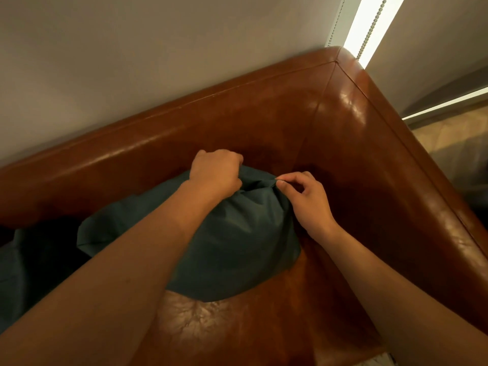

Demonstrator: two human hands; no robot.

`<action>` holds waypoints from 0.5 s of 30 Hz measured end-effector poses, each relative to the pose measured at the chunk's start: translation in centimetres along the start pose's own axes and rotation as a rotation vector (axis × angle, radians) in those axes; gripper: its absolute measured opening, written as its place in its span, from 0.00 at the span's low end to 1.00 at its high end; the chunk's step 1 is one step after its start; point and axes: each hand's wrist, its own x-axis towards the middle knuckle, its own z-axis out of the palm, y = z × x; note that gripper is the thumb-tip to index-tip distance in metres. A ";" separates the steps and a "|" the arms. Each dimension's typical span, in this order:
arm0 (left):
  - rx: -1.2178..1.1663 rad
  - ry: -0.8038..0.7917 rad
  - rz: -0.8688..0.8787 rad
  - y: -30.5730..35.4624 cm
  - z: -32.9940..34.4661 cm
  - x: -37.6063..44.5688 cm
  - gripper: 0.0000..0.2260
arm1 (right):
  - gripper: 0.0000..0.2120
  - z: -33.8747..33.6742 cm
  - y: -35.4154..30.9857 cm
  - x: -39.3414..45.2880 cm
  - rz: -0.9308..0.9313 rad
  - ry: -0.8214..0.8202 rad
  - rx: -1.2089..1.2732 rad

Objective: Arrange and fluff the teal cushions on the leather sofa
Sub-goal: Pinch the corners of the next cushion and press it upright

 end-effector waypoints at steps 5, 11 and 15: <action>0.030 -0.025 0.050 1.1 0.2 1.8 0.05 | 0.05 -0.3 -0.2 0.2 0.017 -0.007 -0.027; -0.143 -0.070 -0.002 -0.2 -0.3 2.0 0.08 | 0.07 -0.3 -1.2 0.5 -0.172 0.003 -0.343; -0.290 -0.225 -0.019 -0.2 -1.8 2.3 0.05 | 0.03 -0.4 -3.5 1.5 -0.388 -0.149 -0.666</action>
